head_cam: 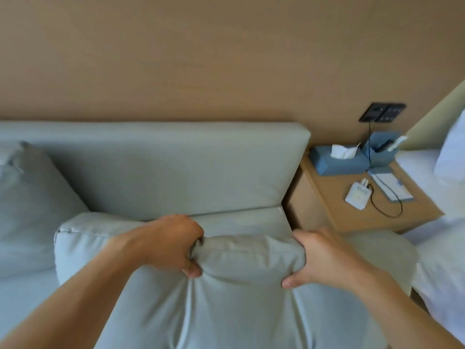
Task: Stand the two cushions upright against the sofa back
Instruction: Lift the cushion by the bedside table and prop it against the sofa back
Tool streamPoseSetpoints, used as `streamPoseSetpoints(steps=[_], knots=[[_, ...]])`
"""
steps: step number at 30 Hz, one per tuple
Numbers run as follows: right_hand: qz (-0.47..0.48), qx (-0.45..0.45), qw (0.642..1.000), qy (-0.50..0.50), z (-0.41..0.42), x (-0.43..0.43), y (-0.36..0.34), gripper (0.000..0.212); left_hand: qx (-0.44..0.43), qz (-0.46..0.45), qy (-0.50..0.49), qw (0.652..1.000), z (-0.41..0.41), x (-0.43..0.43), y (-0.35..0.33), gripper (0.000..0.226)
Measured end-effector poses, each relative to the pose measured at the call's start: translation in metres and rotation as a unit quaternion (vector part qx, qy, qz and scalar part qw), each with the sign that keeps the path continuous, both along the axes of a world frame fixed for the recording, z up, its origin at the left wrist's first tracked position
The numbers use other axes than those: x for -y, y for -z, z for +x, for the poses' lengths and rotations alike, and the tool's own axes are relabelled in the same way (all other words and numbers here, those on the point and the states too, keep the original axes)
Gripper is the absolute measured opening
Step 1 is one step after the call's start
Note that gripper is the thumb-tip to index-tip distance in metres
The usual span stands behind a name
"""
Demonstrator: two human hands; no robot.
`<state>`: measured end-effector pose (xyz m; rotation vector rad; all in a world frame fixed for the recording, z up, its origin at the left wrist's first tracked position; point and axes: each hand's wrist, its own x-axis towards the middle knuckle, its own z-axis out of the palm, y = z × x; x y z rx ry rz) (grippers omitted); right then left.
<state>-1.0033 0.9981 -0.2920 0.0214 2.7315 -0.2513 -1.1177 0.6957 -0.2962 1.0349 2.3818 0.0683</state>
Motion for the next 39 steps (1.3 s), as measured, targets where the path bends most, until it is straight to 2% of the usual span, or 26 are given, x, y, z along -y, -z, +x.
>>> streamPoseSetpoints(steps=[5, 11, 15, 20, 26, 29, 30, 32, 35, 37, 39], knots=[[0.046, -0.166, 0.985, -0.029, -0.065, 0.005, -0.062, 0.077, -0.157, 0.036, -0.027, 0.987, -0.05, 0.012, -0.067, 0.05], [0.069, -0.274, 0.959, -0.037, -0.146, -0.004, -0.064, 0.077, -0.262, 0.068, -0.087, 0.959, -0.107, 0.008, -0.066, 0.05], [0.071, -0.277, 0.958, 0.011, -0.183, -0.011, -0.027, 0.081, -0.288, 0.09, -0.108, 0.947, -0.136, -0.002, -0.022, 0.054], [0.06, -0.184, 0.978, 0.084, -0.198, -0.018, 0.043, 0.118, -0.272, 0.091, -0.146, 0.947, -0.141, -0.019, 0.049, 0.095], [0.015, -0.142, 0.989, 0.041, -0.203, -0.045, 0.039, 0.131, -0.226, 0.055, -0.146, 0.962, -0.163, -0.023, 0.047, 0.136], [-0.083, -0.15, 0.984, 0.045, -0.197, -0.056, 0.033, 0.128, -0.217, 0.015, -0.139, 0.966, -0.165, -0.029, 0.042, 0.142], [-0.148, -0.18, 0.97, 0.073, -0.193, -0.061, 0.03, 0.122, -0.212, 0.004, -0.138, 0.967, -0.165, -0.031, 0.039, 0.144], [-0.248, -0.272, 0.915, 0.164, -0.182, -0.077, 0.028, 0.102, -0.197, -0.017, -0.133, 0.971, -0.166, -0.04, 0.031, 0.15], [-0.271, -0.383, 0.82, 0.328, -0.163, -0.115, 0.029, 0.069, -0.178, 0.003, -0.12, 0.977, -0.165, -0.065, 0.02, 0.158], [-0.351, -0.394, 0.721, 0.449, -0.156, -0.15, 0.035, 0.068, -0.179, 0.019, -0.101, 0.978, -0.162, -0.09, 0.017, 0.16], [-0.46, -0.322, 0.617, 0.551, -0.154, -0.18, 0.047, 0.085, -0.175, 0.015, -0.09, 0.98, -0.157, -0.114, 0.021, 0.159]])
